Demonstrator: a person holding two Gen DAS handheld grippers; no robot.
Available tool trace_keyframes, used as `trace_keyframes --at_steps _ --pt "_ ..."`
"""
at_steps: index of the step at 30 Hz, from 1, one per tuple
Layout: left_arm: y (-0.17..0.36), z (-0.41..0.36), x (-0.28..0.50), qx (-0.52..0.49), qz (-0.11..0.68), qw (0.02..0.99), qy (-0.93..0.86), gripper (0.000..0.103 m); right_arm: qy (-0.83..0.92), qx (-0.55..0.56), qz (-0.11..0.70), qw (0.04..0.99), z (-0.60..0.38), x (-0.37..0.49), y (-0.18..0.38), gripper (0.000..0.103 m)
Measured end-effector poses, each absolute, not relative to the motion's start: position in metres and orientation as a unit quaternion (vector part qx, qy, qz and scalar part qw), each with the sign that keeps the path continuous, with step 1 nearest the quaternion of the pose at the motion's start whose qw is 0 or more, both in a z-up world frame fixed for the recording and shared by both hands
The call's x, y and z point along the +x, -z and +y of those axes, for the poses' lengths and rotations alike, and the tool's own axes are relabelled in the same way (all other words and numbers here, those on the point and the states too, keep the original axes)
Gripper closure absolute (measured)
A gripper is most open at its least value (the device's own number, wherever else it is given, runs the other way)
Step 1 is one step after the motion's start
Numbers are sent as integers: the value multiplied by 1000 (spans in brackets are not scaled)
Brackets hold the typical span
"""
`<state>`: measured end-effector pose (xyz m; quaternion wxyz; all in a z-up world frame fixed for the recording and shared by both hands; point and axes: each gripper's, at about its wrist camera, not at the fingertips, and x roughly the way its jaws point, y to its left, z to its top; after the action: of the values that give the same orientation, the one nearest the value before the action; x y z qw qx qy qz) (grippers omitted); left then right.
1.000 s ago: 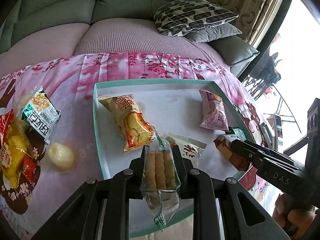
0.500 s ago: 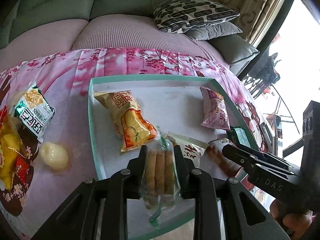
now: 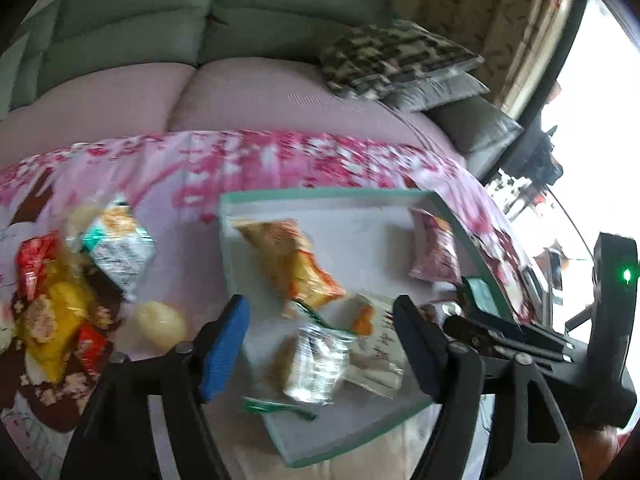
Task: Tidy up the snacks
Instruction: 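Open the left tool to drop the cracker bag while the right tool releases the red box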
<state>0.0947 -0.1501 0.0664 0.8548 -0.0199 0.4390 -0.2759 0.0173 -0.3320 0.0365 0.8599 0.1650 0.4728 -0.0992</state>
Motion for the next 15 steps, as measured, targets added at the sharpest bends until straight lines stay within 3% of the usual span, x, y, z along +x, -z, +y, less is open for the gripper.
trace_keyframes --at_steps 2,13,15 --pt "-67 -135 100 -26 435 867 244 17 94 158 475 861 -326 18 -36 43" --pt "-55 -30 123 4 454 891 3 16 42 132 486 863 -279 29 -33 18" --pt "-55 -11 123 -12 452 892 -18 12 34 131 483 865 -270 32 -34 17"
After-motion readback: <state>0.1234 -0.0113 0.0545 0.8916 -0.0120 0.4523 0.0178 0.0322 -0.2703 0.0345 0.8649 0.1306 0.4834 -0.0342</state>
